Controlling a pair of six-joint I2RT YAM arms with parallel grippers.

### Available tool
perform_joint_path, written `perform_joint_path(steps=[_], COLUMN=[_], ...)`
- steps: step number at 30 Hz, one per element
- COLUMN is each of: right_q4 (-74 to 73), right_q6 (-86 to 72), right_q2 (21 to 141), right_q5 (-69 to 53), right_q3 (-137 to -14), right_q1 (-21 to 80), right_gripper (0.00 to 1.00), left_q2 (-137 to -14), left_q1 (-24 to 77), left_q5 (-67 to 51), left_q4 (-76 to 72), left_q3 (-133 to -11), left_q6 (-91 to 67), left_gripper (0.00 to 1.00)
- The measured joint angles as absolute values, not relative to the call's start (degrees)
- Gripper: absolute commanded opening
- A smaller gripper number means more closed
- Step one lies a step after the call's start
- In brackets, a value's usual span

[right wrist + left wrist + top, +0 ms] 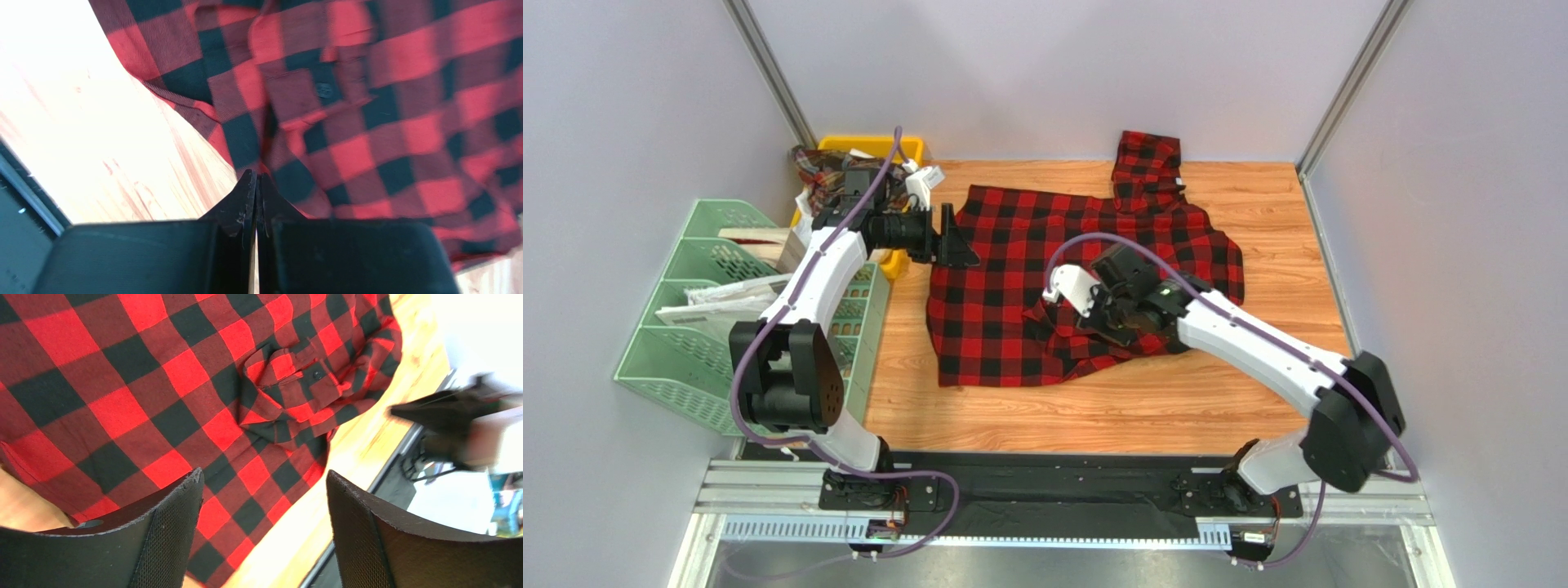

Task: Fold and stack the long sleeve shirts
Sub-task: Flatten the shirt out

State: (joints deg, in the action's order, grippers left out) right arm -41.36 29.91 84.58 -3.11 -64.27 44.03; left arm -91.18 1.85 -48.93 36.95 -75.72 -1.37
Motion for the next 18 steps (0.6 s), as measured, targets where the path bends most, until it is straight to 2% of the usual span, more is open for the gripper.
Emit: perform_joint_path(steps=[1, 2, 3, 4, 7, 15, 16, 18], right_q4=[-42.0, -42.6, -42.8, -43.0, -44.2, -42.6, -42.4, -41.9], right_q6=[30.1, 30.3, 30.4, 30.8, 31.5, 31.5, 31.5, 31.6], right_q2=[82.5, 80.7, 79.6, 78.6, 78.9, 86.7, 87.8, 90.0], right_q5=[-3.7, -4.4, -4.7, -5.1, -6.0, -6.8, -6.5, -6.1], right_q3=[-64.8, -65.2, -65.4, -65.4, -65.2, -60.7, -60.4, -59.9], right_q1=[43.3, 42.5, 42.1, 41.5, 41.0, 41.6, 41.6, 41.6], right_gripper=[0.24, 0.48, 0.53, 0.55, 0.56, 0.47, 0.45, 0.33], left_q2=[-91.2, -91.2, -91.2, -91.1, -90.3, -79.7, -79.3, -79.2], left_q1=[1.8, 1.8, 1.8, 1.8, 1.8, 1.9, 1.9, 1.9], left_q5=[-49.0, -49.0, -49.2, -49.6, -51.1, -53.4, -53.5, -53.7], left_q4=[37.0, 37.3, 37.5, 37.5, 36.9, 29.1, 28.4, 27.8], left_q3=[-75.7, -75.7, -75.7, -75.7, -75.2, -68.8, -68.9, -69.0], left_q6=[-0.4, 0.8, 2.6, 4.2, 9.8, 17.5, 17.9, 18.8], left_gripper=[0.87, 0.89, 0.89, 0.98, 0.99, 0.99, 0.99, 0.99])
